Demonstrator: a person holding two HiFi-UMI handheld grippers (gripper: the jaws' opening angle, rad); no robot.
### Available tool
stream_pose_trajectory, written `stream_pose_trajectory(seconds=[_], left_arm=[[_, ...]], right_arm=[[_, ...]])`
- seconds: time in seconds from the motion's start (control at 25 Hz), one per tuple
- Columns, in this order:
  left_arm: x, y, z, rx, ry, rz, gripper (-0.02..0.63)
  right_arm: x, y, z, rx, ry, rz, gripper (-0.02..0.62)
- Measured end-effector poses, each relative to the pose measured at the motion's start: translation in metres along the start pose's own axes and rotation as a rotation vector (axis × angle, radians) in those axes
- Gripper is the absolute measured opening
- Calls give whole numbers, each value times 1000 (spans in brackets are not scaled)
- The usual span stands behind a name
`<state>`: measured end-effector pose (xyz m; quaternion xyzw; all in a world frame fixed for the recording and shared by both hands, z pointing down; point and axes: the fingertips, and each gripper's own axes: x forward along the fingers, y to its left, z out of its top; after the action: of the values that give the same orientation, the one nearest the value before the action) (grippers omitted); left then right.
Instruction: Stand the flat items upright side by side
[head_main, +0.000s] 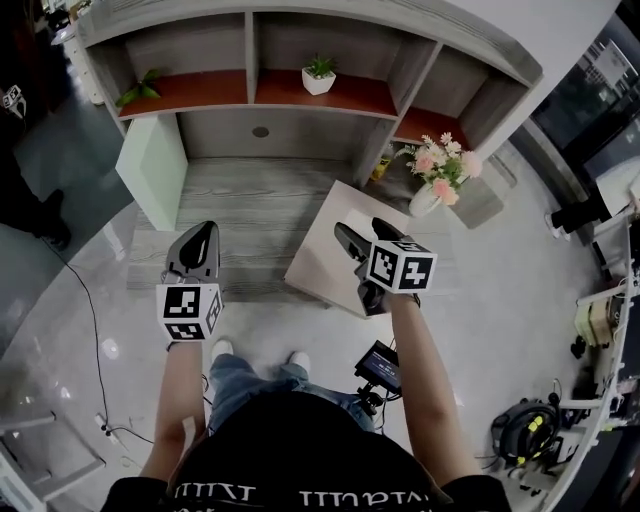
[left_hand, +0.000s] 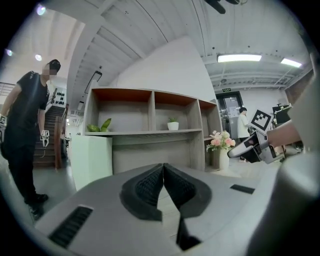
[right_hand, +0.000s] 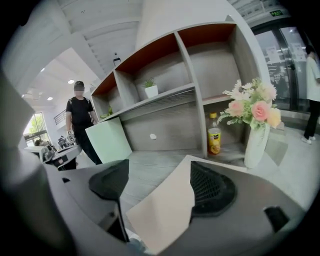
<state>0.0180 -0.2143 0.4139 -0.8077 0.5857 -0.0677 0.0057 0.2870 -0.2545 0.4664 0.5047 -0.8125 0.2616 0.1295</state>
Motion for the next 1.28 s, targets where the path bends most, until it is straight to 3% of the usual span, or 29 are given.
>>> stream_pose_trajectory(seconds=[0.24, 0.52, 0.64, 0.76, 1.0, 1.28], left_arm=[[6, -27, -9, 14, 29, -33, 14], [7, -45, -23, 38, 78, -70, 14], [4, -48, -28, 55, 101, -87, 14], [2, -49, -33, 67, 120, -97, 14], [6, -59, -40, 81, 145, -135, 14], [13, -68, -37, 112, 144, -175, 14]], right_arm=[[-15, -64, -32, 154, 41, -55, 393], [-9, -126, -106, 365, 140, -184, 393], [-6, -148, -127, 358, 168, -293, 393], [-3, -155, -147, 305, 241, -340, 393], [-9, -153, -169, 382, 256, -346, 394], [-36, -134, -205, 510, 336, -223, 394]])
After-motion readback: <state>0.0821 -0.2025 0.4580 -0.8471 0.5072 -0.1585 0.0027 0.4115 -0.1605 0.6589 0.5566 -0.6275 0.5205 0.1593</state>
